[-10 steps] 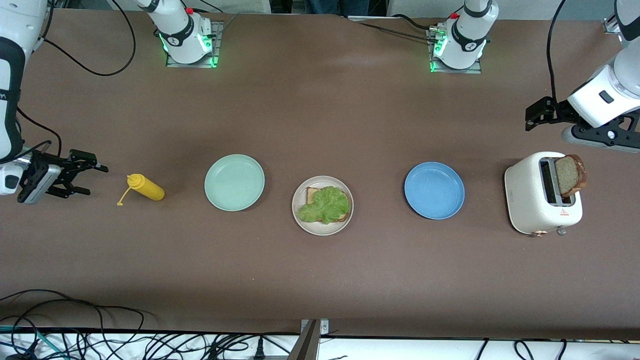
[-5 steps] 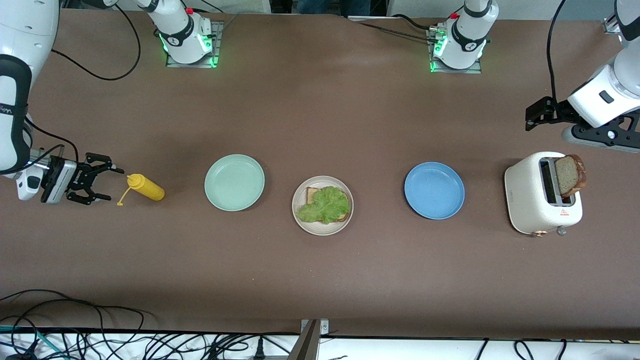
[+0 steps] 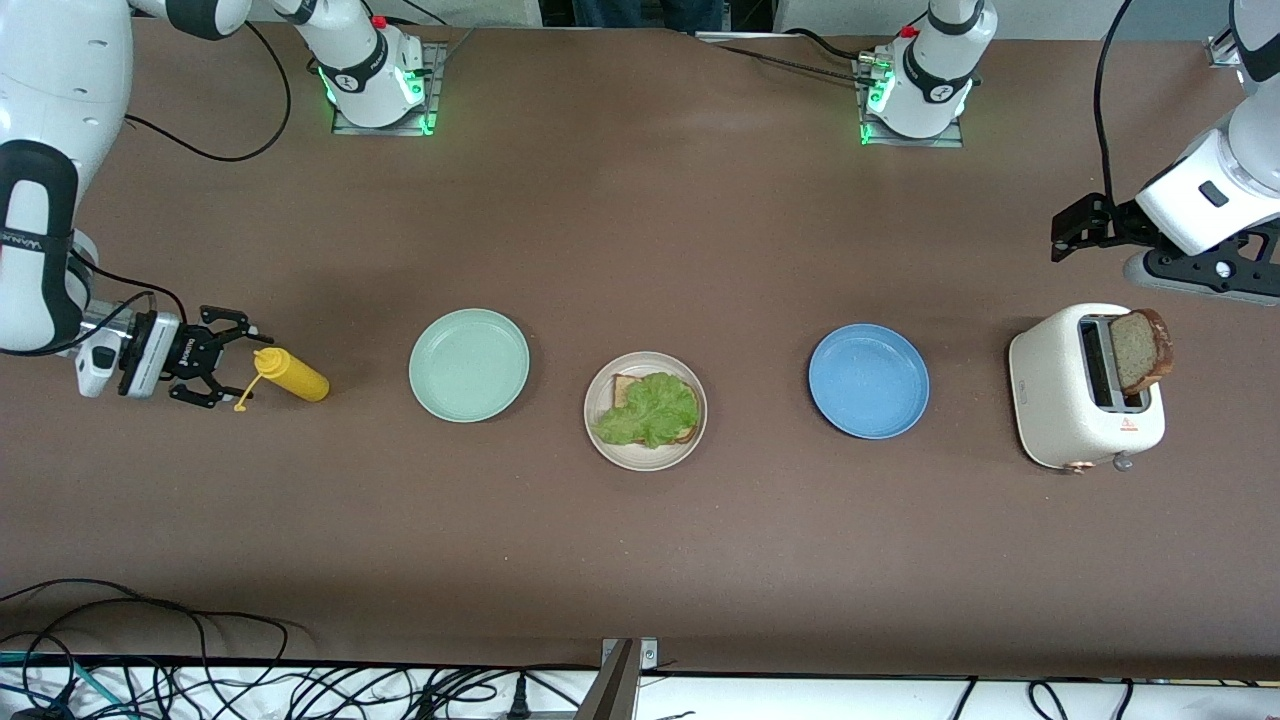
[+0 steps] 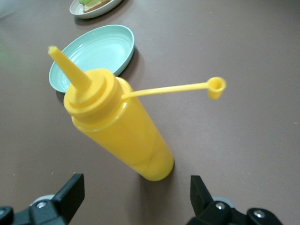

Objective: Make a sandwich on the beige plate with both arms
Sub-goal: 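Grasp the yellow squeeze bottle with the right gripper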

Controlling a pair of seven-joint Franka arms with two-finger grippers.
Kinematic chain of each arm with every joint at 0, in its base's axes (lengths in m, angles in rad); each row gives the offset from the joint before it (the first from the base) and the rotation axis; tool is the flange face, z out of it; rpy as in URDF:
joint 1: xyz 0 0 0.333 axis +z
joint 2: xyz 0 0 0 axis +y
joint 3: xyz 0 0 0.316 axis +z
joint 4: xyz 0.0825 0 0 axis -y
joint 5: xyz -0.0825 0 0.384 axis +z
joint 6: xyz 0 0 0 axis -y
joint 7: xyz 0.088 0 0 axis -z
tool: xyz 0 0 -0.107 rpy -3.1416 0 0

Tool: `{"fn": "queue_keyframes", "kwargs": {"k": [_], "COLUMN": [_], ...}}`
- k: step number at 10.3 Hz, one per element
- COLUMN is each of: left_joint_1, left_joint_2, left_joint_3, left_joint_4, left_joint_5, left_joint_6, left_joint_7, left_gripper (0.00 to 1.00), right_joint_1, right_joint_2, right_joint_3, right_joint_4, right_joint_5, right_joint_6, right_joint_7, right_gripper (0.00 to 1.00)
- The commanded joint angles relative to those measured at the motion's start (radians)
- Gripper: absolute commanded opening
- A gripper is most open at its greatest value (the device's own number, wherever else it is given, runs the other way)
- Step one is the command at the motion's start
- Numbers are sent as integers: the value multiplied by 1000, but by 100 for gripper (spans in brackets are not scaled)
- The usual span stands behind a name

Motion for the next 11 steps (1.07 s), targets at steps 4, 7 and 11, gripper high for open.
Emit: {"fn": "queue_keyframes", "kwargs": {"k": [4, 7, 11], "left_joint_1": [3, 3, 3], "left_joint_2": [-8, -8, -8], "left_joint_3": [1, 1, 1], "left_joint_4": [5, 5, 5], "left_joint_5": [-18, -18, -18], "left_joint_6": [-14, -14, -14], "left_joint_7": [-2, -2, -2], "left_gripper": [100, 100, 100], "right_joint_1": [-15, -13, 35], "right_joint_2": [30, 61, 58], "right_joint_3": [59, 90, 88], "right_joint_4": [1, 6, 77], "right_joint_5": [80, 153, 141], "right_joint_6": [-10, -7, 24], "right_joint_7": [-70, -110, -101], "right_gripper": [100, 49, 0]}}
